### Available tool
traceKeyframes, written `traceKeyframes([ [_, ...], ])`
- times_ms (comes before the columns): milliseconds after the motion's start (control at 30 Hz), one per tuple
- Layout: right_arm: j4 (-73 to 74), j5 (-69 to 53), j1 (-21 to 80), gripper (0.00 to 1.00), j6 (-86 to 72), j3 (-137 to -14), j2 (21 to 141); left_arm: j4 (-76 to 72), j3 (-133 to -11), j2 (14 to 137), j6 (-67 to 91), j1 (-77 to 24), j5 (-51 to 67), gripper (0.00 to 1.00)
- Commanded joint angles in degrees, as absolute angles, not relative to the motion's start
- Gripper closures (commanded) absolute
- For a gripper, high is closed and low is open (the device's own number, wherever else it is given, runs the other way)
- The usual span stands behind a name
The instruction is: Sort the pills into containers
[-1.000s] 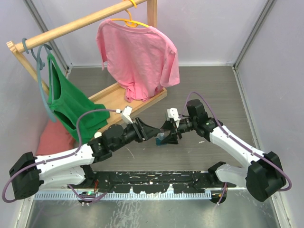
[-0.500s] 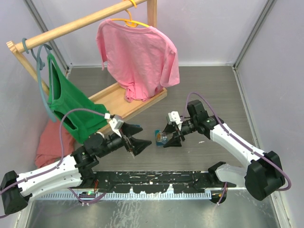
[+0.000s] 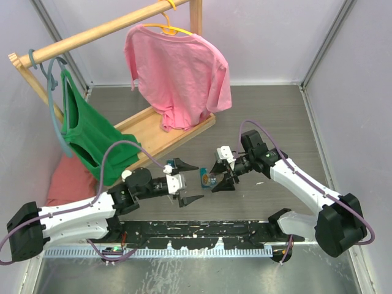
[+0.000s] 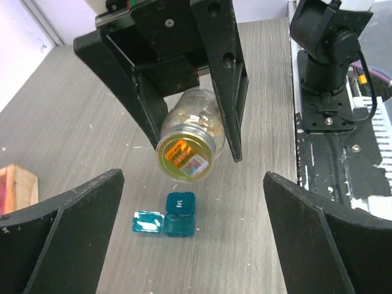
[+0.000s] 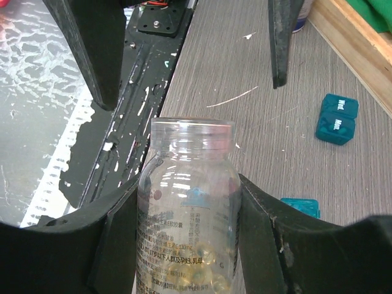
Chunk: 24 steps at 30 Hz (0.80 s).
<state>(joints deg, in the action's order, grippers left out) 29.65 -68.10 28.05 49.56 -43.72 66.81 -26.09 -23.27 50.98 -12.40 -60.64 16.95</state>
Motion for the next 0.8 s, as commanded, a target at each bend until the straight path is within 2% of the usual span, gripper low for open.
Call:
traceKeyframes([
  [0, 30.0, -70.1, 27.9, 0.99, 51.1, -46.4, 66.7, -27.6, -27.9, 53.4, -21.1, -60.7, 21.7, 0.02],
  [200, 30.1, -70.3, 27.9, 0.99, 51.1, -46.5, 66.7, -22.4, -32.7, 56.9, -21.4, -60.6, 24.7, 0.19],
  [300, 30.2, -70.4, 27.9, 0.99, 51.2, -46.4, 66.7, -22.2, -33.2, 58.0, -21.5, -60.6, 24.3, 0.24],
  [467, 30.2, -70.6, 27.9, 0.99, 51.2, -46.5, 66.7, -19.4, -34.8, 59.0, -21.9, -60.6, 22.8, 0.41],
  [767, 30.3, -70.8, 27.9, 0.99, 51.2, -46.4, 66.7, -19.5, -35.2, 60.3, -22.0, -60.5, 21.5, 0.42],
])
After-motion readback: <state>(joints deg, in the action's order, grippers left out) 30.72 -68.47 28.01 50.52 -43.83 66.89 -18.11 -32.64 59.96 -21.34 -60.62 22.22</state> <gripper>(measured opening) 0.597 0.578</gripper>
